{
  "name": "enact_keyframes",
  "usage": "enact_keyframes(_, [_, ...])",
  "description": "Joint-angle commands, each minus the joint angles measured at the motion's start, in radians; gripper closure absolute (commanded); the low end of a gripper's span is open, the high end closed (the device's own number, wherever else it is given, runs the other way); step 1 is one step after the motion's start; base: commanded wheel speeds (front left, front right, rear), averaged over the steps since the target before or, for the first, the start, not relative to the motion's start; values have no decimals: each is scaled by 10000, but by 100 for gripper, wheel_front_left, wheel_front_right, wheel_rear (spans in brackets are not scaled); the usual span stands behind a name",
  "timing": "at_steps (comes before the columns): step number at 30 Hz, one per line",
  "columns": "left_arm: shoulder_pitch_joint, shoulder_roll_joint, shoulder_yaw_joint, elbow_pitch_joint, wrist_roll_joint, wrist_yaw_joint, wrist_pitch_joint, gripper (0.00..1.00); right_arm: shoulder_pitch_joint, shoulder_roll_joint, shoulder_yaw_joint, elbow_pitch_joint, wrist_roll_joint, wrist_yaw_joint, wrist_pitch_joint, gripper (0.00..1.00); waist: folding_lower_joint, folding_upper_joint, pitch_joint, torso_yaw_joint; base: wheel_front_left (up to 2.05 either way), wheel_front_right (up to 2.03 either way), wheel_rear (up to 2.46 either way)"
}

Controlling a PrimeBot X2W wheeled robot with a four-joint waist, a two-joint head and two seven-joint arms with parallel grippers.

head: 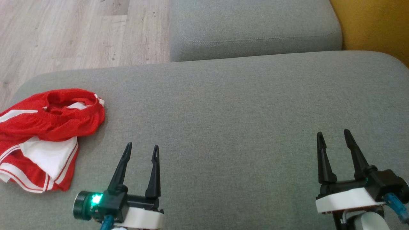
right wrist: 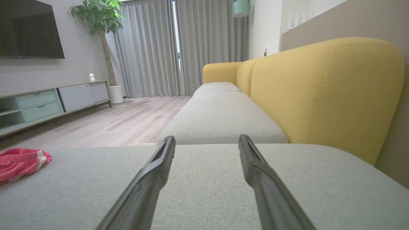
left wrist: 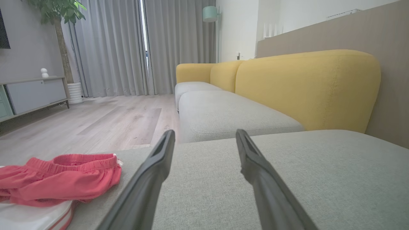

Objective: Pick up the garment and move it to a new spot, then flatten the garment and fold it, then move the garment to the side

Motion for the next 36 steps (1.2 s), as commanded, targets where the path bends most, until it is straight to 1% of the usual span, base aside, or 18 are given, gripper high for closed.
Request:
enact_keyframes(1, [-353, 52, 205, -313, 389, 102, -184, 0, -237, -102, 234, -322, -365, -7, -193, 0, 0, -1, -12, -3, 0, 0, 0])
enact_keyframes(2, [-353, 53, 196, -313, 503, 120, -212, 0, -234, -102, 238, -316, -473, -7, -222, 0, 0, -1, -18, -3, 0, 0, 0])
enact_keyframes(12, [-346, 53, 334, 59, 423, 274, -212, 0, -239, -102, 92, 88, -341, -7, -222, 0, 0, -1, -18, 8, 0, 0, 0])
enact_keyframes(22, [-409, 53, 470, 514, 195, 301, -212, 0, -260, -102, 39, 281, -261, -7, -222, 0, 0, -1, 13, 96, 0, 0, 0])
enact_keyframes(28, [-498, 53, 571, 555, -237, 502, -212, 0, -205, -102, 183, 291, -165, -7, -222, 0, 0, -1, 38, 479, 0, 0, 0])
enact_keyframes(36, [-575, 53, 780, 545, -248, 607, -212, 0, -182, -102, 436, 346, -80, -7, -222, 0, 0, -1, 69, 1363, 0, 0, 0])
